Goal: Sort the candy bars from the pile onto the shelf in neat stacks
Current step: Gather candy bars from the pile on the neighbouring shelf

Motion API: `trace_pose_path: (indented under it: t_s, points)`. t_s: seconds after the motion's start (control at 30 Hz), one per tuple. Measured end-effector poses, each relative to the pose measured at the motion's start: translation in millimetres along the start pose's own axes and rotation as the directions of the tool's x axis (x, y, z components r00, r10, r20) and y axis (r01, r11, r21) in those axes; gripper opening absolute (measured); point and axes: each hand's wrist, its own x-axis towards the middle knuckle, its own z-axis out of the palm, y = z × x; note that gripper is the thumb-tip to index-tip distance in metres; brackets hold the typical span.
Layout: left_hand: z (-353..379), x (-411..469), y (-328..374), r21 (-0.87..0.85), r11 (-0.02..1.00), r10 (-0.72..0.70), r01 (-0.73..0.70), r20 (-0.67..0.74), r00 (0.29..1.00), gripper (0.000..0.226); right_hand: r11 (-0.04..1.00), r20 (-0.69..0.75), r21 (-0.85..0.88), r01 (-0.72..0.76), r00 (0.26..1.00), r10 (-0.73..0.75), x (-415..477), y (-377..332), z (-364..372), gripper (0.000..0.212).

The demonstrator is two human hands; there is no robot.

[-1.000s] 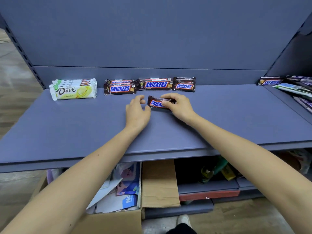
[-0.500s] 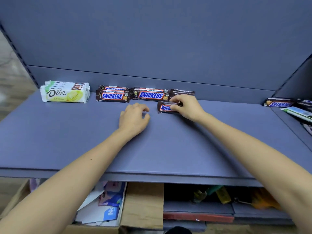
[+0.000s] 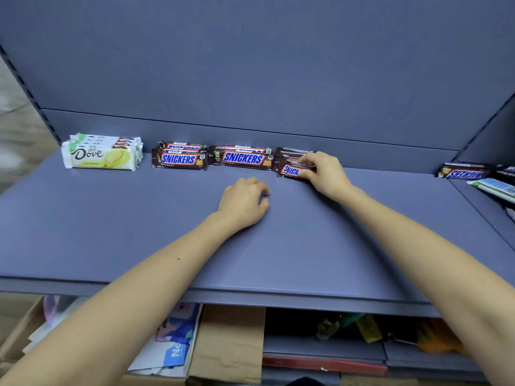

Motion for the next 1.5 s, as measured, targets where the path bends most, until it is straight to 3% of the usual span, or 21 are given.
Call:
trace_pose_path:
  t_s: [0.17, 0.3, 0.47, 0.63, 0.83, 1.07, 1.2, 1.5]
  points:
    - [-1, 4, 1, 0.012, 1.000, -0.022, 0.021, 0.009, 1.000, 0.028, 0.994, -0.034, -0.065, 0.085, 0.996, -0.088, 2, 8, 4, 0.027]
    - [0, 5, 5, 0.023, 0.999, -0.033, 0.034, -0.014, 0.999, 0.026, 0.994, -0.079, -0.082, 0.067, 0.994, -0.074, 4, 11, 5, 0.027]
    - [-3, 12, 19, 0.052, 0.998, -0.036, 0.041, -0.089, 0.995, 0.024, 0.998, -0.052, -0.002, 0.056, 0.997, -0.056, -3, 17, 3, 0.049]
    - [3, 38, 68, 0.028, 0.994, 0.106, -0.103, -0.138, 0.985, 0.025, 0.999, -0.015, 0.009, 0.053, 0.998, -0.053, -27, 53, -25, 0.051]
    - [36, 70, 173, -0.061, 0.961, 0.266, -0.271, -0.078, 0.961, 0.028, 0.977, -0.078, -0.134, -0.168, 0.984, 0.158, -80, 145, -88, 0.037]
    - [75, 95, 276, -0.150, 0.911, 0.385, -0.384, -0.019, 0.923, 0.035, 0.894, -0.330, -0.202, -0.400, 0.887, 0.323, -152, 239, -160, 0.035]
    - [94, 109, 319, -0.145, 0.881, 0.453, -0.450, -0.011, 0.892, 0.038, 0.859, -0.441, -0.150, -0.489, 0.811, 0.385, -175, 272, -186, 0.036]
    - [117, 130, 397, -0.009, 0.799, 0.599, -0.601, 0.096, 0.795, 0.063, 0.779, -0.564, -0.022, -0.626, 0.652, 0.507, -214, 309, -216, 0.055]
